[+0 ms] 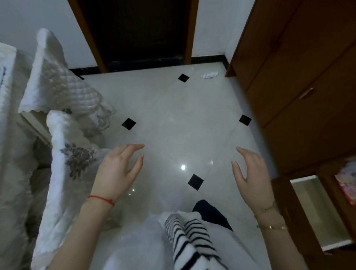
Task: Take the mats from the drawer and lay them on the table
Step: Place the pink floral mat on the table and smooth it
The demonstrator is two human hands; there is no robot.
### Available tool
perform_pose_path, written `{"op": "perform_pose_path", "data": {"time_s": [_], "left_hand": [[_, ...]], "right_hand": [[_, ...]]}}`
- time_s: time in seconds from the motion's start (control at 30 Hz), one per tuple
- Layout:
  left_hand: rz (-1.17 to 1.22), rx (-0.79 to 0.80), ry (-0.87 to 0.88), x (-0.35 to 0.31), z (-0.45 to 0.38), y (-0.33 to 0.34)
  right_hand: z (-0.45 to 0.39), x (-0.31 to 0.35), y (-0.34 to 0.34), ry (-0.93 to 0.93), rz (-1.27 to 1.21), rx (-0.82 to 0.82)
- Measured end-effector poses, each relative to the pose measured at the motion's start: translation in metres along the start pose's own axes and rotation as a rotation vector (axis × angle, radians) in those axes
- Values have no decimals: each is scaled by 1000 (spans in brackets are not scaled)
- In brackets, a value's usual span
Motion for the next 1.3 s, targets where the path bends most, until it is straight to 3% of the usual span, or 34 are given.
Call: {"op": "perform_pose_path", "data": {"time_s": [0.37, 0.67, 0.97, 1.3], "left_hand": [[-106, -135, -256, 50, -152, 20], [-137, -427, -601, 87, -220, -23], [-171, -632, -937, 155, -216, -56], [-256, -752, -1114, 267, -200, -146]], "right_hand": [[-254, 9, 49, -186, -36, 137], [-454, 128, 102, -572, -32, 329], [-520, 270, 211, -858, -58, 510], [-520, 473, 318, -1078, -121, 631]]}}
Point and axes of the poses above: each hand's wrist, its own z-axis away from the middle knuckle, its own y-axis out of the palm, x = y × z, the point moved 5 cm from there along -z, towards the middle knuckle, and after that the axes turned 6 degrees about y, right-handed, at the moved point
